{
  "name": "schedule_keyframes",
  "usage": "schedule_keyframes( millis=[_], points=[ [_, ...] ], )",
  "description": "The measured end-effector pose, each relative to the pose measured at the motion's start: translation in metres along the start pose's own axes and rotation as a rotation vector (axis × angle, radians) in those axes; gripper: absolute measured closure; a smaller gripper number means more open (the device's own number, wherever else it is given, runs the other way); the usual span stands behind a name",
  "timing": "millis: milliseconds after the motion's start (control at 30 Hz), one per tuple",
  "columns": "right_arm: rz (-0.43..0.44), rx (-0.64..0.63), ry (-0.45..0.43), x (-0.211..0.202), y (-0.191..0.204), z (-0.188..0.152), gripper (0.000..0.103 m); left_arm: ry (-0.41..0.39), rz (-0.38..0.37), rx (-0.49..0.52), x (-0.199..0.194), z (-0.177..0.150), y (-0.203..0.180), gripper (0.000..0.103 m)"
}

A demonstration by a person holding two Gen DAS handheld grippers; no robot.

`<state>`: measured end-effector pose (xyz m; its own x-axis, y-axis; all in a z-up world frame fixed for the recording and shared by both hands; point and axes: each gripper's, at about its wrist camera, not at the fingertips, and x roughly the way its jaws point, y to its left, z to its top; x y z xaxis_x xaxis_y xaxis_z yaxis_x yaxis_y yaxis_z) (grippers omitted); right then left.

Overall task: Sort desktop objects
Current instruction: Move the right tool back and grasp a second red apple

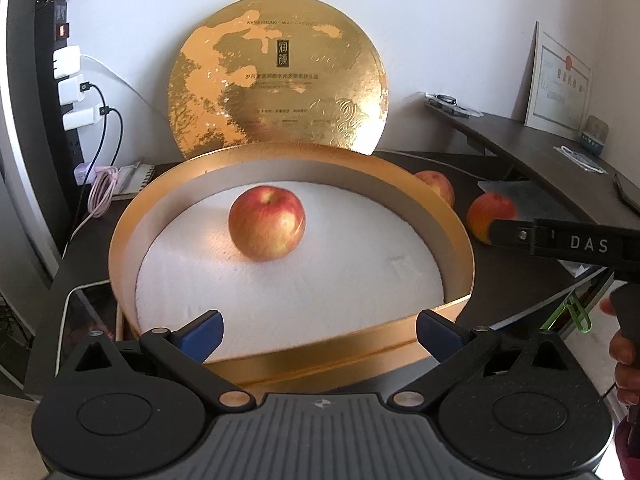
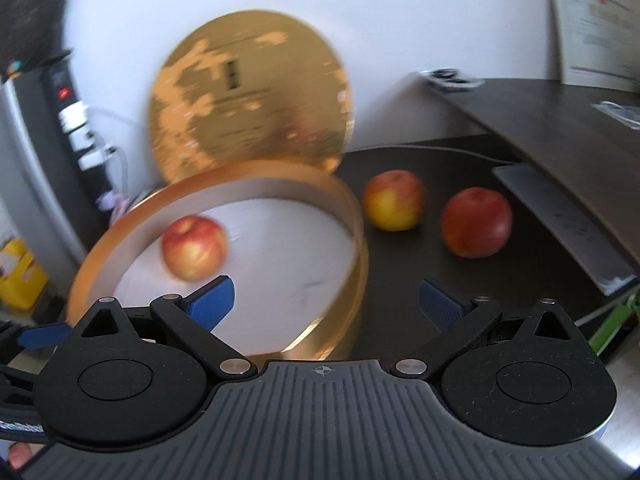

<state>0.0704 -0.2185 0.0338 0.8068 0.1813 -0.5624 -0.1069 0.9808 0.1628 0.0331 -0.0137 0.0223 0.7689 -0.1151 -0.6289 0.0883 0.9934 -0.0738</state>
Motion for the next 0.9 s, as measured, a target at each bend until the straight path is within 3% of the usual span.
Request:
schedule_keyframes(
  millis=[200,467,900],
  points=[
    [-0.148,0.076,-0.017,0.023,-0.039,0.002,0.002,-0.006,-0.046,0.029,0.012,0.006,-0.008,0.001],
    [-0.273,0.133,-0.026,0.089,-0.087,0.018,0.002,0.010,-0.065,0.039,0.033,0.014,-0.013,0.001],
    [-0.301,0.119,-0.025,0.171,-0.116,0.034,0.002,0.039,-0.067,0.029,0.056,0.021,-0.007,0.001]
  ],
)
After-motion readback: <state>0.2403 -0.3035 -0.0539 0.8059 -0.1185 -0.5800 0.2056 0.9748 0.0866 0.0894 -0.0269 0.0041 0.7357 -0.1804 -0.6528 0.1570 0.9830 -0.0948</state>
